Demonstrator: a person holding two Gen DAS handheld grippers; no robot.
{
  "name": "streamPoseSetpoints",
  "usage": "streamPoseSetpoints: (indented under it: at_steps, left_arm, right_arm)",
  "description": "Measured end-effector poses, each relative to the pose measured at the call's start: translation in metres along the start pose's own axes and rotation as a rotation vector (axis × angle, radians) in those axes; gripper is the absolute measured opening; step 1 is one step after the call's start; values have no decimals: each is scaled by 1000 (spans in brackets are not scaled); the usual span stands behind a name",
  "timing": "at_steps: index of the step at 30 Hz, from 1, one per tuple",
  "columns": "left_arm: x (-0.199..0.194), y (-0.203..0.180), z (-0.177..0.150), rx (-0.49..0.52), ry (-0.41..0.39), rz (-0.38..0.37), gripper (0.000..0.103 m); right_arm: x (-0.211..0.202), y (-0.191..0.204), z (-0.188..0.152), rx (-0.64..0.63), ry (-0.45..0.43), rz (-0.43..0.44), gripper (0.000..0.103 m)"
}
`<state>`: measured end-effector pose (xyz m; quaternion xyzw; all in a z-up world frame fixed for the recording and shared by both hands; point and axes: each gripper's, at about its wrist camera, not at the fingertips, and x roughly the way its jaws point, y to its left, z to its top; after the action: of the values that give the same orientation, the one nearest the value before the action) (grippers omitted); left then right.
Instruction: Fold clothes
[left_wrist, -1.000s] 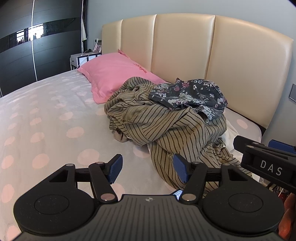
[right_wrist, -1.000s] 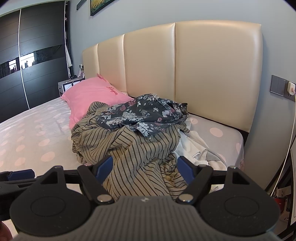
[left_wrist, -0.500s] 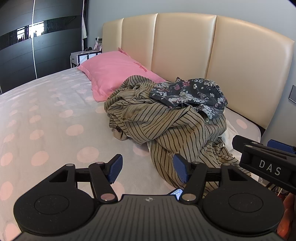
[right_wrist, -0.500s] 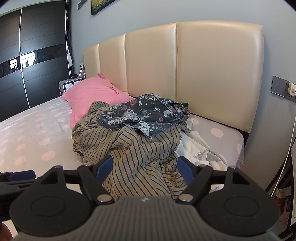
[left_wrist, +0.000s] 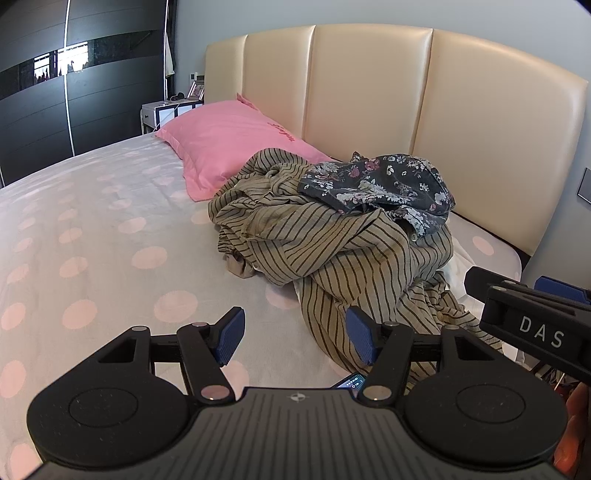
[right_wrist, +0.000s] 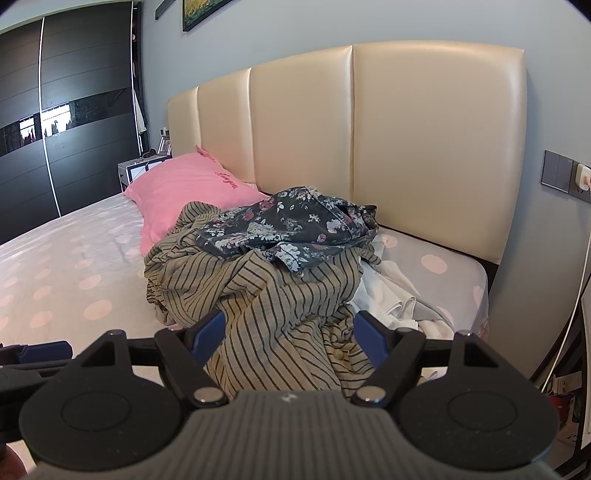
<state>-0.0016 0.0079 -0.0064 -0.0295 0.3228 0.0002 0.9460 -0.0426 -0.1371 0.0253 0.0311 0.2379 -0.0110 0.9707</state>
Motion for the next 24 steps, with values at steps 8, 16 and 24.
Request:
streamPoseSetpoints:
  at_steps: [8, 16, 24]
  left_arm:
    - [0, -1, 0, 2, 2, 3, 59]
    - [1, 0, 0, 3, 3, 6, 59]
    - [3, 1, 0, 5, 8, 9, 59]
  right_arm:
    - [-1, 0, 0, 2, 0, 0, 79]
    - [0, 1, 0, 0, 0, 2, 79]
    - [1, 1, -1, -2, 1, 7, 79]
